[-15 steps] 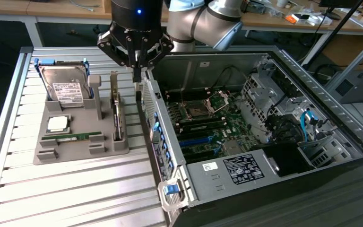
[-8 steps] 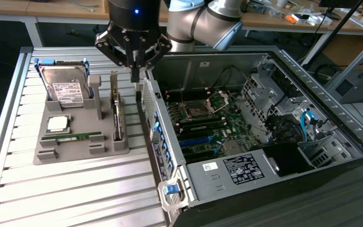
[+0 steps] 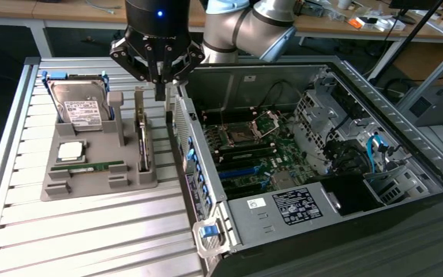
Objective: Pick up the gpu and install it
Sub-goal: 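Reach for the gpu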
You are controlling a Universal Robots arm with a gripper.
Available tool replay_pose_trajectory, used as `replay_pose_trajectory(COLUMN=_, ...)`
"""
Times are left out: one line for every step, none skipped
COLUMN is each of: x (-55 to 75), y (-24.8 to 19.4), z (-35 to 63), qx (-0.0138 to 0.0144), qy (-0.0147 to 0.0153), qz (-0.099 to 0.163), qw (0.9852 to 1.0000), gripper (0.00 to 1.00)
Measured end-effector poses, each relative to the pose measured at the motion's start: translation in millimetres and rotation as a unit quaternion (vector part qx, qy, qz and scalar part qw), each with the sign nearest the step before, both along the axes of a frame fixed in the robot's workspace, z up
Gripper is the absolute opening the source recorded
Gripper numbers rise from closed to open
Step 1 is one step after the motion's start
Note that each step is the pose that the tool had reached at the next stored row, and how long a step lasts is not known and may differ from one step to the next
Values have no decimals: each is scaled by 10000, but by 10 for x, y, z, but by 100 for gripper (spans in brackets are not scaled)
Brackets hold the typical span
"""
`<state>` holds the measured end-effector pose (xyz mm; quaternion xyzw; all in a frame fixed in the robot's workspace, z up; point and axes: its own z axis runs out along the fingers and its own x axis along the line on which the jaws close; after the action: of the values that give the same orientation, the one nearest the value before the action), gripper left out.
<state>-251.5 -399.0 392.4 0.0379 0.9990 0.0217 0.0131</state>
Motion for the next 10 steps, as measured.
replay_pose_trajectory(x=-6, y=0, z=0, qx=0, qy=0, qz=0, qw=10000, gripper=11)
replay_pose_trajectory(x=-10, y=0, z=0, qx=0, qy=0, qz=0, qw=10000, gripper=11)
replay_pose_trajectory(x=-15, y=0, z=0, qx=0, qy=0, qz=0, qw=10000, gripper=11)
replay_pose_trajectory(x=-20, y=0, z=0, qx=0, qy=0, qz=0, qw=10000, gripper=11)
replay_pose_trajectory(x=-26, y=0, z=0, qx=0, qy=0, qz=0, qw=10000, gripper=11)
replay_pose_trajectory(x=-31, y=0, z=0, qx=0, qy=0, qz=0, qw=10000, gripper=11)
replay_pose_trajectory(x=-36, y=0, z=0, qx=0, qy=0, qz=0, qw=10000, gripper=11)
replay_pose_trajectory(x=-42, y=0, z=0, qx=0, qy=0, qz=0, qw=10000, gripper=11)
replay_pose_trajectory(x=-54, y=0, z=0, qx=0, qy=0, qz=0, qw=10000, gripper=11)
replay_pose_trajectory(x=-59, y=0, z=0, qx=0, qy=0, qz=0, qw=10000, gripper=11)
